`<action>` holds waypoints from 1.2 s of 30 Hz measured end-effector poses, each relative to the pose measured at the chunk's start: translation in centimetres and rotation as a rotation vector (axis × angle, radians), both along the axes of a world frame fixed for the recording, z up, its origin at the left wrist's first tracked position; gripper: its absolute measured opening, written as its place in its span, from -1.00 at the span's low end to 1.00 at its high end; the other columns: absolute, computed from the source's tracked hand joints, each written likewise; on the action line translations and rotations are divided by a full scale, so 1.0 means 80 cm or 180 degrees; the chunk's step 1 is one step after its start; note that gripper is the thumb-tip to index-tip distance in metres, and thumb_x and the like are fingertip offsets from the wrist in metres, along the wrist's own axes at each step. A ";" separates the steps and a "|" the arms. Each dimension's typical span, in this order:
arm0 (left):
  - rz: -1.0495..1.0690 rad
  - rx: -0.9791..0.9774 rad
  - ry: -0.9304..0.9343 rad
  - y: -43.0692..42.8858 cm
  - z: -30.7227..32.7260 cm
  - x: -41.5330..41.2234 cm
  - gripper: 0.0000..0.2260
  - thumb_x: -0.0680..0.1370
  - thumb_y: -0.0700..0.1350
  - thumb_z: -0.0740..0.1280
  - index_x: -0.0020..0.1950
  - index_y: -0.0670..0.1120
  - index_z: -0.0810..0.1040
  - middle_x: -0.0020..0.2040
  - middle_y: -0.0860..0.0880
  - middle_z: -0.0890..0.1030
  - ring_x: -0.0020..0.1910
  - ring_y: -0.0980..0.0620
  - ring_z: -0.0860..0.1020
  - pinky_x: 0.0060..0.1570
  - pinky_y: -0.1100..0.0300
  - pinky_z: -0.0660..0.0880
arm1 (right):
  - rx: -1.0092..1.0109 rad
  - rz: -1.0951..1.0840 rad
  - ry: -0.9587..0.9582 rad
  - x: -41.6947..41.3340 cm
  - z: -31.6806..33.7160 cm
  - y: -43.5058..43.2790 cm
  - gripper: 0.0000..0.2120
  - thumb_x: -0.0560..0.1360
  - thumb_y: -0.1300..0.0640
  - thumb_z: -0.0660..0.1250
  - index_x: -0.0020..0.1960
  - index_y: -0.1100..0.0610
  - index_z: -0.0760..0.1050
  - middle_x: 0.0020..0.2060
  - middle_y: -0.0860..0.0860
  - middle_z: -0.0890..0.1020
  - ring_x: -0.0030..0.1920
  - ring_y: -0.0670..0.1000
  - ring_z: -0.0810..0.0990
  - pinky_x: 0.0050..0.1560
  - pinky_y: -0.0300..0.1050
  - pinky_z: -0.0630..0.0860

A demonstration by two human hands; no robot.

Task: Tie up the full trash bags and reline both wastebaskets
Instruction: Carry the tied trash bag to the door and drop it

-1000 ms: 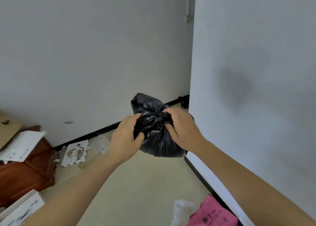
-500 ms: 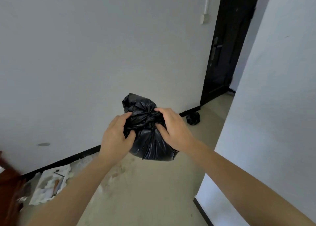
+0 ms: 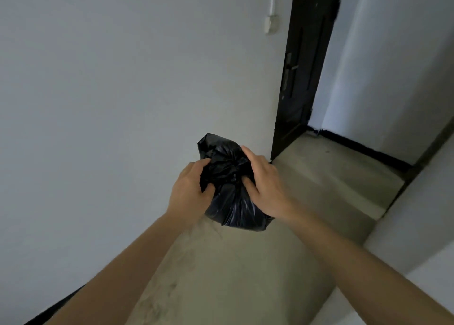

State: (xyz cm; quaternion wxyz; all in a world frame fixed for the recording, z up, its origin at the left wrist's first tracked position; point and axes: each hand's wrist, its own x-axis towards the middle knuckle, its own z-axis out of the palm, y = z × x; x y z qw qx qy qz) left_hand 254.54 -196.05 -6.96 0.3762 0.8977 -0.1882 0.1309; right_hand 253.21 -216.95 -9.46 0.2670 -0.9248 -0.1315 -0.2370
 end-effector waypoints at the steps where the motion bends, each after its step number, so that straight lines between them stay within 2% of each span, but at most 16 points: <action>1: -0.0030 0.0044 -0.0009 -0.010 -0.008 0.036 -0.51 0.48 -0.28 0.34 0.42 -0.10 0.41 0.17 0.03 0.50 0.17 0.00 0.48 0.08 0.24 0.35 | 0.0039 -0.0026 0.0012 0.031 -0.007 -0.009 -0.33 0.61 0.14 0.25 0.61 0.04 0.00 0.17 0.08 0.49 0.14 0.07 0.49 0.27 0.05 0.44; 4: -0.0107 0.0155 0.0003 -0.048 -0.030 0.151 -0.51 0.48 -0.29 0.34 0.41 -0.13 0.41 0.20 -0.07 0.53 0.17 -0.06 0.50 0.05 0.21 0.37 | 0.0102 -0.0105 0.0087 0.131 -0.032 -0.043 -0.33 0.61 0.16 0.25 0.62 0.08 0.00 0.19 0.11 0.49 0.17 0.10 0.48 0.30 0.05 0.42; 9: -0.0266 0.0401 0.0146 -0.109 -0.043 0.323 -0.52 0.48 -0.27 0.35 0.41 -0.13 0.42 0.21 -0.10 0.54 0.18 -0.10 0.51 0.09 0.17 0.41 | 0.0152 -0.0161 0.0248 0.295 -0.061 -0.110 -0.37 0.62 0.13 0.24 0.60 0.12 0.05 0.18 0.11 0.50 0.15 0.08 0.49 0.28 0.11 0.44; 11: -0.0269 0.0501 0.0096 -0.120 -0.041 0.385 -0.53 0.48 -0.25 0.37 0.40 -0.12 0.43 0.19 -0.11 0.56 0.16 -0.12 0.52 0.12 0.08 0.46 | 0.0154 -0.0189 0.0323 0.358 -0.057 -0.127 -0.40 0.62 0.12 0.24 0.59 0.12 0.08 0.19 0.11 0.50 0.16 0.08 0.50 0.27 0.12 0.45; 15: -0.0194 0.0576 0.0205 -0.134 -0.046 0.490 -0.53 0.48 -0.23 0.37 0.40 -0.12 0.44 0.17 -0.12 0.58 0.13 -0.15 0.55 0.12 -0.05 0.50 | 0.0095 -0.0141 0.0418 0.459 -0.054 -0.146 -0.46 0.62 0.12 0.25 0.56 0.13 0.18 0.21 0.11 0.52 0.16 0.07 0.51 0.26 0.03 0.44; 19: -0.0271 0.0484 0.0351 -0.160 -0.078 0.598 -0.53 0.50 -0.22 0.35 0.40 -0.09 0.38 0.12 -0.05 0.61 0.05 -0.10 0.57 0.03 -0.03 0.53 | 0.0009 -0.0140 0.0470 0.558 -0.080 -0.173 -0.54 0.61 0.10 0.29 0.47 0.13 0.30 0.23 0.09 0.53 0.17 0.03 0.51 0.24 -0.04 0.43; 22: -0.0202 0.0407 0.0674 -0.180 -0.121 0.673 -0.63 0.51 -0.20 0.34 0.29 -0.10 0.34 -0.01 0.03 0.58 -0.15 -0.04 0.55 -0.17 0.08 0.49 | -0.0113 -0.0256 0.0642 0.624 -0.124 -0.193 -0.58 0.56 0.05 0.35 0.37 0.13 0.38 0.19 0.07 0.55 0.14 0.02 0.53 0.19 0.01 0.48; 24: -0.0156 0.0460 0.0930 -0.192 -0.153 0.720 -0.75 0.51 -0.19 0.34 0.11 -0.09 0.33 -0.16 -0.01 0.57 -0.26 -0.06 0.54 -0.33 0.12 0.43 | -0.0206 -0.0328 0.0931 0.665 -0.152 -0.206 -0.58 0.53 0.01 0.38 0.32 0.12 0.40 0.15 0.07 0.57 0.08 0.05 0.57 0.11 0.05 0.52; 26: -0.0219 0.0611 0.1112 -0.205 -0.187 0.763 -0.82 0.51 -0.19 0.33 0.02 -0.07 0.35 -0.25 -0.02 0.53 -0.29 -0.05 0.52 -0.40 0.17 0.34 | -0.0499 -0.0390 0.1253 0.705 -0.176 -0.221 -0.58 0.51 -0.03 0.39 0.28 0.12 0.42 0.10 0.08 0.59 0.02 0.09 0.59 0.02 0.04 0.53; 28: -0.0345 0.0777 0.1204 -0.219 -0.220 0.799 -0.88 0.50 -0.18 0.33 0.00 -0.07 0.44 -0.22 0.00 0.54 -0.22 -0.05 0.54 -0.35 0.18 0.32 | -0.0787 -0.0499 0.1482 0.738 -0.199 -0.236 -0.58 0.50 -0.06 0.40 0.25 0.14 0.46 0.05 0.09 0.60 -0.03 0.13 0.60 -0.09 -0.02 0.49; 30: -0.0425 0.0856 0.1327 -0.232 -0.256 0.825 -0.90 0.52 -0.14 0.34 0.03 -0.08 0.52 -0.15 -0.01 0.59 -0.14 -0.05 0.56 -0.25 0.16 0.39 | -0.0851 -0.0699 0.1661 0.760 -0.226 -0.250 -0.57 0.49 -0.09 0.41 0.24 0.13 0.48 0.02 0.11 0.58 -0.07 0.15 0.59 -0.18 -0.06 0.43; 33: -0.0474 0.1055 0.1415 -0.252 -0.317 0.849 -0.87 0.53 -0.07 0.37 0.03 -0.08 0.60 -0.08 -0.06 0.64 -0.07 -0.09 0.57 -0.15 0.07 0.49 | -0.0833 -0.0949 0.1986 0.782 -0.283 -0.269 -0.57 0.53 -0.14 0.35 0.28 0.08 0.43 0.03 0.10 0.57 -0.02 0.14 0.60 -0.20 -0.07 0.44; 36: -0.0416 0.1205 0.1486 -0.271 -0.399 0.861 -0.89 0.51 -0.09 0.41 -0.03 -0.11 0.64 -0.06 -0.13 0.64 -0.02 -0.18 0.56 -0.14 0.02 0.52 | -0.0694 -0.0933 0.2369 0.802 -0.365 -0.286 -0.58 0.54 -0.17 0.33 0.26 0.07 0.40 0.02 0.07 0.61 -0.03 0.14 0.63 -0.21 -0.08 0.45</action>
